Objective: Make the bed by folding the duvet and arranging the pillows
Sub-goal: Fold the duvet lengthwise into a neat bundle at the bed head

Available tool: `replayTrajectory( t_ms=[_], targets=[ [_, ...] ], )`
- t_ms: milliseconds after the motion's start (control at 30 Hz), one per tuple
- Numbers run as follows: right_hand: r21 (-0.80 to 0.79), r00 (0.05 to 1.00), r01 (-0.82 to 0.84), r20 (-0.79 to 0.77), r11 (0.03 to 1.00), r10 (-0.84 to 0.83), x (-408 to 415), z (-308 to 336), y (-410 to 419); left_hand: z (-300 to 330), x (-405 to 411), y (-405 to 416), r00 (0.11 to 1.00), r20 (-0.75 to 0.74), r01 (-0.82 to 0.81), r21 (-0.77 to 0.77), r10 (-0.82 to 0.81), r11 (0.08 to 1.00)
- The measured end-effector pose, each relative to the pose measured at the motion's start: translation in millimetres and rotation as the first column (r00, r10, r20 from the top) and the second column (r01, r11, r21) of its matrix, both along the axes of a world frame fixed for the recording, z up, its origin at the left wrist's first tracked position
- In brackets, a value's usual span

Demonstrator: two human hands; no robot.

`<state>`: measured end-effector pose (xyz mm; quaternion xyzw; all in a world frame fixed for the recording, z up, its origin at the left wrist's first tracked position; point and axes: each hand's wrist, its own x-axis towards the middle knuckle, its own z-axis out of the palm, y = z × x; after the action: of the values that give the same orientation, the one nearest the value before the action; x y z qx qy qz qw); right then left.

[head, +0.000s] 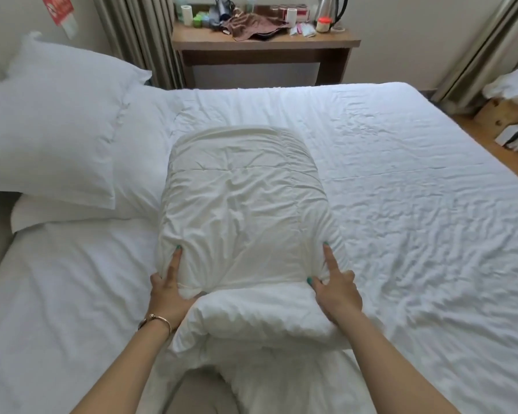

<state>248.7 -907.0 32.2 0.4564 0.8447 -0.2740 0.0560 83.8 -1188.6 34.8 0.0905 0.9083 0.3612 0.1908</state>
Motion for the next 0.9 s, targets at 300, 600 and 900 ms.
replayTrajectory(
  t_ms=[300, 600, 900],
  targets=[
    [-0.108, 0.998, -0.022, -0.069, 0.994, 0.015, 89, -13, -5, 5, 104, -21, 0.993, -0.023, -0.117, -0.053, 0.115, 0.992],
    [-0.061, 0.991, -0.06, -0.124, 0.996, 0.052, 135, -18, -23, 8, 157, -41, 0.993, -0.011, -0.114, 0.012, 0.115, 0.993],
    [-0.027, 0.994, -0.055, -0.1, 0.998, 0.052, 230, -11, -76, 0, 265, -100, 0.988, -0.002, -0.154, 0.041, 0.154, 0.987]
  ],
)
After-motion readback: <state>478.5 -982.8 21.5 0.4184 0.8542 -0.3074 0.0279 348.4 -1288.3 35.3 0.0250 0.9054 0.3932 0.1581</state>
